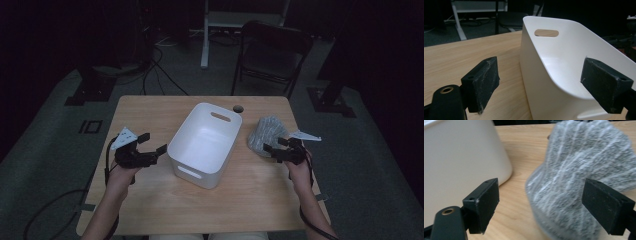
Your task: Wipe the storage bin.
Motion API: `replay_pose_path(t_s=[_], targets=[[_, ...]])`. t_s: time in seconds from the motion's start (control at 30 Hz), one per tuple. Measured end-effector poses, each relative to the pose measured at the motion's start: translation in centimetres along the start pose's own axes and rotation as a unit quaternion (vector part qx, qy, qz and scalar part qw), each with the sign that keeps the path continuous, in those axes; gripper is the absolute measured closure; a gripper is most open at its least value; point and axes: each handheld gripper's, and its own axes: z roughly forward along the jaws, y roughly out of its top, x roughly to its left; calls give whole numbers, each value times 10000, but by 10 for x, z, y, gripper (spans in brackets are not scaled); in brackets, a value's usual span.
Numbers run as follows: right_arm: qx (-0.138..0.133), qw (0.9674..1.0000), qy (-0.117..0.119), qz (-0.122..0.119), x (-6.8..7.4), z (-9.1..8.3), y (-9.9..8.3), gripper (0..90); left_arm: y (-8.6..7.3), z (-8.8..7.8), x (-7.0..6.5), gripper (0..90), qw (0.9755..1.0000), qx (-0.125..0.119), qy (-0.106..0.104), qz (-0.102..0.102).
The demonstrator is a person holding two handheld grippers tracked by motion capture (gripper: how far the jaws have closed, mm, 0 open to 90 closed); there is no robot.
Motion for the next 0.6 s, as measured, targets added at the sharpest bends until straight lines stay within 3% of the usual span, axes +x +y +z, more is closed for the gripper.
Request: replay_pose_path(t_s=[0.23, 0.33, 0.6], targets=[[-8, 9997, 243, -97, 16, -12, -6, 144, -14, -13, 2, 152, 9998, 91, 105, 115], [52, 9990, 394, -206, 26, -18, -12, 145, -27, -18, 4, 152, 9993, 295, 163, 179], [124, 9981, 534, -290, 40, -28, -28, 145, -49, -24, 7, 152, 9988, 411, 256, 85]])
